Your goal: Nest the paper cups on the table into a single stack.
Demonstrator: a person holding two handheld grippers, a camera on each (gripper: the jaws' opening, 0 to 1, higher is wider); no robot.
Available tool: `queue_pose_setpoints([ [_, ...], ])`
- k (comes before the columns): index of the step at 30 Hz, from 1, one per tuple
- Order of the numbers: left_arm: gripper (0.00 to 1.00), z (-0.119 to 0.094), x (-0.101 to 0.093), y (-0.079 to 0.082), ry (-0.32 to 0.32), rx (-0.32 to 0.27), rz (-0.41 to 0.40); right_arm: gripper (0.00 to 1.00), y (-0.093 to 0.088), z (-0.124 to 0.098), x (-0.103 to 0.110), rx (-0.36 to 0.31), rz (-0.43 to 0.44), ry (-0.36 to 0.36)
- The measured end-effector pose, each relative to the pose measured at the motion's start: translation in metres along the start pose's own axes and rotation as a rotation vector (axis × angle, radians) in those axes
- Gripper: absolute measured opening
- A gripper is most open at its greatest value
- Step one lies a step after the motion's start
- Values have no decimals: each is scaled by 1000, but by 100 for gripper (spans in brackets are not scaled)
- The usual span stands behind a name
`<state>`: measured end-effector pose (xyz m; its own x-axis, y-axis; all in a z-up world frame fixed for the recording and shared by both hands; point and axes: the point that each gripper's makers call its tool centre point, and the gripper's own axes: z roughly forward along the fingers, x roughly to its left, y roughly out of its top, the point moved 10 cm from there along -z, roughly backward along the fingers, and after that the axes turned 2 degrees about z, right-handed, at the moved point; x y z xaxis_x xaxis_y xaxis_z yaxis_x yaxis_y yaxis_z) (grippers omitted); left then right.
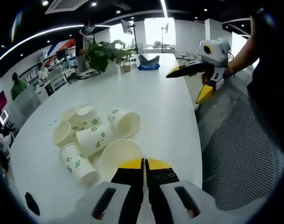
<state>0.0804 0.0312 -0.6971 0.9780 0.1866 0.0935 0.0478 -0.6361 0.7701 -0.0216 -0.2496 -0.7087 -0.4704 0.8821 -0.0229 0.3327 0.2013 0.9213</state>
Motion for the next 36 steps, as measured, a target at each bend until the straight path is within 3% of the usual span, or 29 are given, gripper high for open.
queue_pose_setpoints([
  [13,0,12,-7,1,-36,28,22,84,1,0,-1,0,-1,-5],
  [21,1,12,-8,3,-26,27,22,84,1,0,0,1,0,-4],
  [28,14,5,-7,6,8,-25,-10,84,0,0,0,6,-6,1],
  [32,28,0,-4,7,47,-66,-45,84,0,0,0,8,-13,2],
  [36,33,-5,-2,7,75,-114,-103,84,-1,1,0,12,-19,4],
])
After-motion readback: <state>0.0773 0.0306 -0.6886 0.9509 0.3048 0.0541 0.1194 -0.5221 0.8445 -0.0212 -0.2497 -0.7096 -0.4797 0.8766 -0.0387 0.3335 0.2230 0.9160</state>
